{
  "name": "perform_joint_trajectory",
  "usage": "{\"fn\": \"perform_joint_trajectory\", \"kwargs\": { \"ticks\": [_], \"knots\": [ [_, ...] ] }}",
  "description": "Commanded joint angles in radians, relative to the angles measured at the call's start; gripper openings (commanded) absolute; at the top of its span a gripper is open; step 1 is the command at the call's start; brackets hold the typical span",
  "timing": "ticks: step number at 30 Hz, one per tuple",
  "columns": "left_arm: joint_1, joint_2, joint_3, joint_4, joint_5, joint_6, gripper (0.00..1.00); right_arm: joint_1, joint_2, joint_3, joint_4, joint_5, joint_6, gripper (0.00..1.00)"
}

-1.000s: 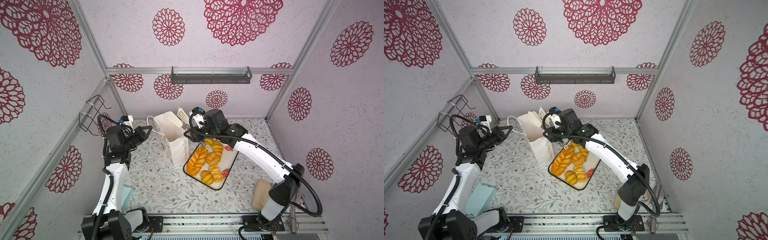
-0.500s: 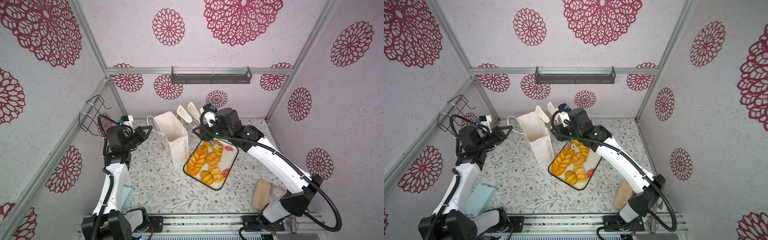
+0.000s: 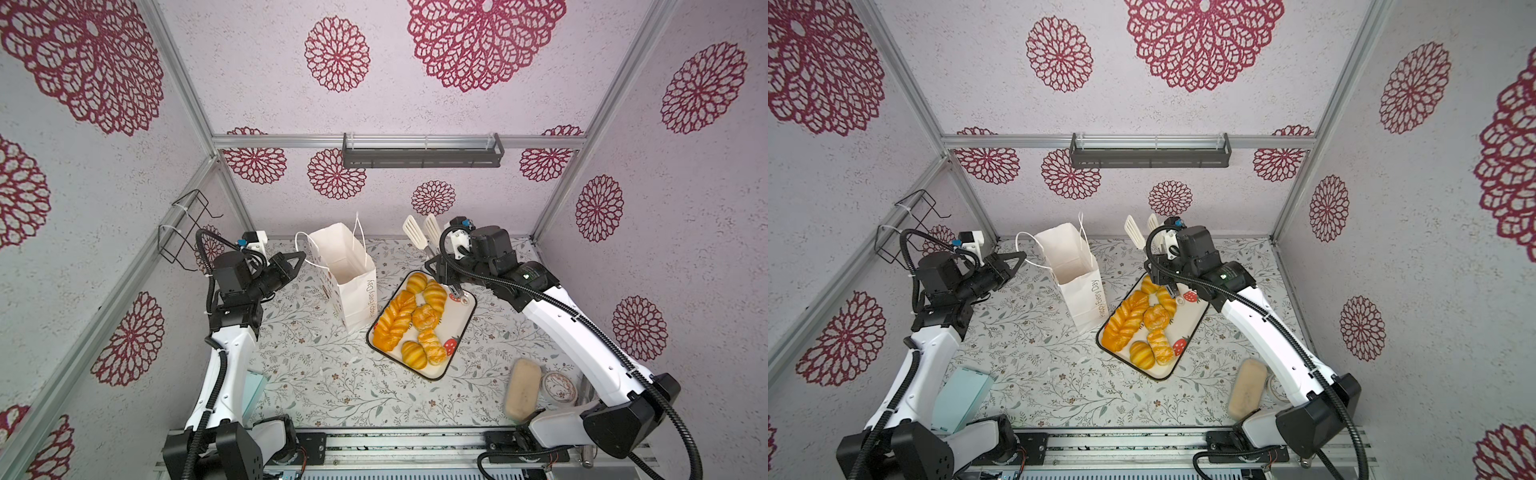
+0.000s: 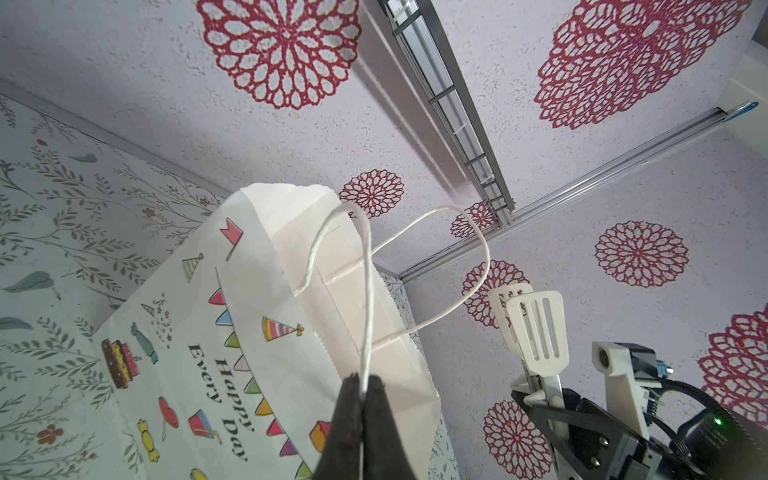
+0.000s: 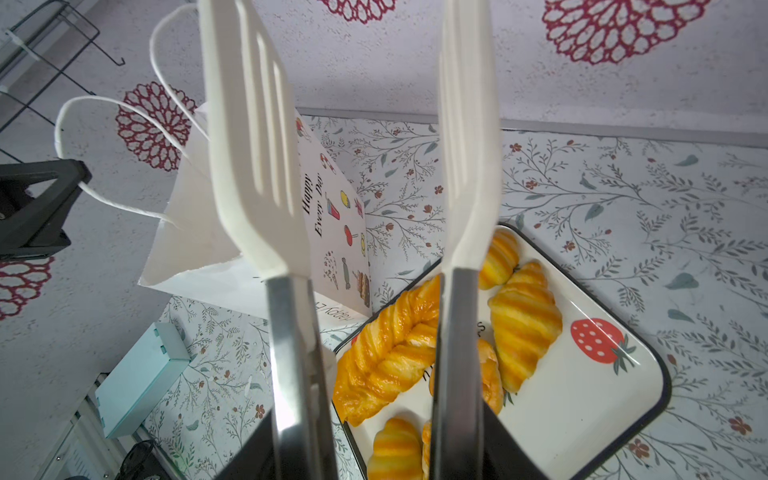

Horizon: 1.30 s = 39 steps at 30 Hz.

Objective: Place the fake bread into the paper bag
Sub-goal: 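Withdraw the open tongs with the right gripper from the bag over the tray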

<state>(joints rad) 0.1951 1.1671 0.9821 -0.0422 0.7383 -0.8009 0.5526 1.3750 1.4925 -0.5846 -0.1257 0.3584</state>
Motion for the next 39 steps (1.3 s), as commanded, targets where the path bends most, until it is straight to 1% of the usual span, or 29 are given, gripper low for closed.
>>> {"fn": "perform_joint_trajectory", "kwargs": {
  "ticks": [1, 9, 13, 17, 29, 32, 39],
  "knots": [
    [-0.007, -0.004, -0.005, 0.025, 0.012, -0.004, 0.00, -0.026, -0.054, -0.009, 0.025, 0.018, 0.031, 0.53],
    [-0.011, -0.003, 0.001, 0.027, 0.026, 0.000, 0.00, -0.086, -0.055, -0.090, -0.003, -0.013, 0.057, 0.53],
    [-0.012, -0.003, 0.003, 0.035, 0.033, -0.003, 0.00, -0.121, -0.060, -0.159, 0.017, -0.062, 0.077, 0.53],
    [-0.014, -0.002, -0.002, 0.068, 0.053, -0.025, 0.00, -0.140, -0.058, -0.210, 0.027, -0.075, 0.085, 0.53],
    [-0.016, -0.003, -0.009, 0.097, 0.064, -0.044, 0.06, -0.164, -0.018, -0.324, 0.036, -0.074, 0.087, 0.54],
    [-0.016, -0.006, -0.009, 0.094, 0.064, -0.042, 0.10, -0.172, -0.011, -0.348, 0.044, -0.072, 0.093, 0.55],
    [-0.021, -0.013, 0.019, 0.012, 0.022, 0.011, 0.14, -0.181, -0.012, -0.386, 0.057, -0.077, 0.096, 0.56]
  ]
}}
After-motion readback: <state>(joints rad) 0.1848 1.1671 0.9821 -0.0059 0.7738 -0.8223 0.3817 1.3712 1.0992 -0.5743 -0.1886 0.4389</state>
